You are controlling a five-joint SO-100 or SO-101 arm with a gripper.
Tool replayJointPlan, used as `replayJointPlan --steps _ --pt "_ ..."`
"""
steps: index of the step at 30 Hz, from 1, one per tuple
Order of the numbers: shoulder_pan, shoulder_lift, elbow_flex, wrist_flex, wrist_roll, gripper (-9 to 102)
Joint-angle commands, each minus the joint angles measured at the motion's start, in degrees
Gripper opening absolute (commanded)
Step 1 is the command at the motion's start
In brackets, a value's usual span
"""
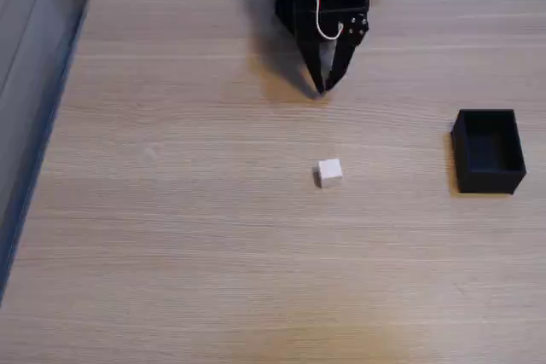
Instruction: Pick a white block and place it in the black box.
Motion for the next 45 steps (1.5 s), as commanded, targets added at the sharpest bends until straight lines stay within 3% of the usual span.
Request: replayJointPlan --steps 1,15,22,26,45 --pt "-0.6 -6.4 -5.4 -2.5 1.9 0" --pt "-0.8 -29.5 -21.3 -9.5 6.2 6" --pt "1.6 -35.7 -21.7 -14.4 1.6 25" --pt "3.1 -38.9 -22.3 -17.4 1.6 29" --pt "6.7 -56.3 -31.3 -27.0 -2.2 31"
